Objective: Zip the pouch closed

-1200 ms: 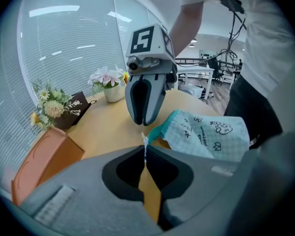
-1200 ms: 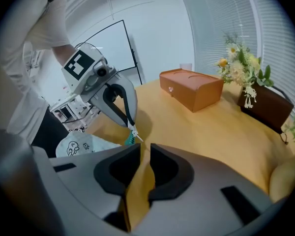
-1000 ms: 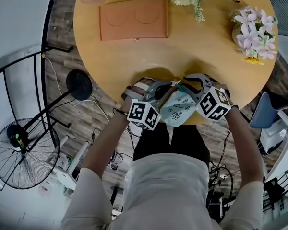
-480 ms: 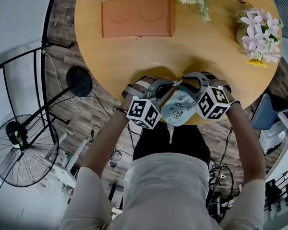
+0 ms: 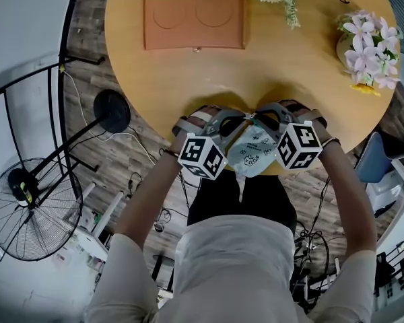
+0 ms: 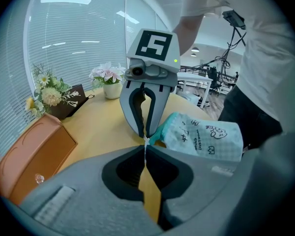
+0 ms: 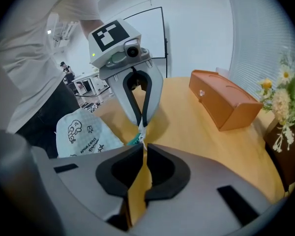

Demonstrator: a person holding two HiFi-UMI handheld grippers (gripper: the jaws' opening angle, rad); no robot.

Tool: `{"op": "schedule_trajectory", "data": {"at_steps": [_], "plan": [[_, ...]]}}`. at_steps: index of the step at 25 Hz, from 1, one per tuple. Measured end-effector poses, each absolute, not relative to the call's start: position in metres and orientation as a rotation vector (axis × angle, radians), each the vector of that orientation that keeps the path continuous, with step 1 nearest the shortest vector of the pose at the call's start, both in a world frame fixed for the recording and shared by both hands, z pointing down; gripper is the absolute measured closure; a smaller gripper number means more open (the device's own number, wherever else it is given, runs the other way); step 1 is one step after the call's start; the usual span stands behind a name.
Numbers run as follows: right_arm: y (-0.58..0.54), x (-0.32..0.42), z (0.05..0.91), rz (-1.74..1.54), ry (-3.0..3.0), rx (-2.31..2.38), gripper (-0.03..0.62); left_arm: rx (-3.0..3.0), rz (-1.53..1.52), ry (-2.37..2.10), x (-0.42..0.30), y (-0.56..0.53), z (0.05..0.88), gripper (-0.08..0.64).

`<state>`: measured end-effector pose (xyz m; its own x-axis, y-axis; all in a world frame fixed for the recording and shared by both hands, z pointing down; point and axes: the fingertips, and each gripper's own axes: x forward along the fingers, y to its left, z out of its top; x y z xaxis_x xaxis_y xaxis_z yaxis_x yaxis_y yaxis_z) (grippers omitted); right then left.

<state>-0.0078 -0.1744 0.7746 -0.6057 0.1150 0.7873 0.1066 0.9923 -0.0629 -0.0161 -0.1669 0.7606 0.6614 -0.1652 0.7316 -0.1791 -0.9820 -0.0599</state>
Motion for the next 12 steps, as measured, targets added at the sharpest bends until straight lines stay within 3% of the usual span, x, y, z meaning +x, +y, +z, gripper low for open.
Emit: {"op": "schedule_trajectory", "data": {"at_steps": [12], "plan": [[-0.1680, -0.0014, 0.7750, 0.010, -2.201, -0.185, 0.589, 2.772, 1.177, -0.345, -0.0131, -0.1668, 0.7609, 0.540]]}}
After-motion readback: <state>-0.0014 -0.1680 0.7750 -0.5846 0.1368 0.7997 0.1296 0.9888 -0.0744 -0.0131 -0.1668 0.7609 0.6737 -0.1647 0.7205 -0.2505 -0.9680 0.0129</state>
